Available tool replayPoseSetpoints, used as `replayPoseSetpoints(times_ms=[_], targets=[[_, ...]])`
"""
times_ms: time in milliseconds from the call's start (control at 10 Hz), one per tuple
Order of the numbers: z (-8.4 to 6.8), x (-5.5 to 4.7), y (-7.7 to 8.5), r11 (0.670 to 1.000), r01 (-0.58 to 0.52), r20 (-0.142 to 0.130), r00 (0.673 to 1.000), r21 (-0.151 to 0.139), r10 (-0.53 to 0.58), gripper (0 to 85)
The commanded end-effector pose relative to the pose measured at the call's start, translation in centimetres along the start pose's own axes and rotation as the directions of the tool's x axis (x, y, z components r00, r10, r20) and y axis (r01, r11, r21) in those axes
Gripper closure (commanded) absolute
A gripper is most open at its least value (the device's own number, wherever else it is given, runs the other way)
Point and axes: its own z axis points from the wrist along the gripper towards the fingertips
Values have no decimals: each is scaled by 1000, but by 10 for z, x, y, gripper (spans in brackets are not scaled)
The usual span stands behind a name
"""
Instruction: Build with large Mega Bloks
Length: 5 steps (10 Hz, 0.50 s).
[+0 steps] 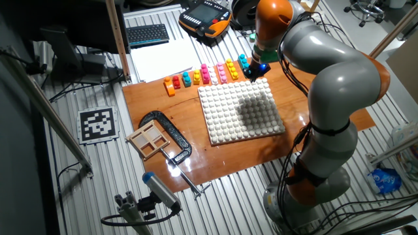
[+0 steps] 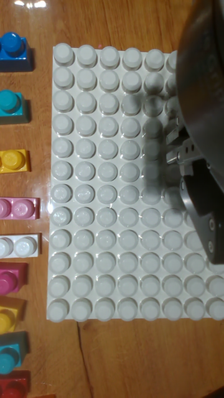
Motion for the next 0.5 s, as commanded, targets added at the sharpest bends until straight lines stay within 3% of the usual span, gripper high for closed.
replayPoseSetpoints(times_ms=[0, 400], targets=[[0, 0, 0, 1000, -2, -2, 1000, -1, 2, 680], [1, 0, -1, 1000, 0, 1, 1000, 1, 0, 680]])
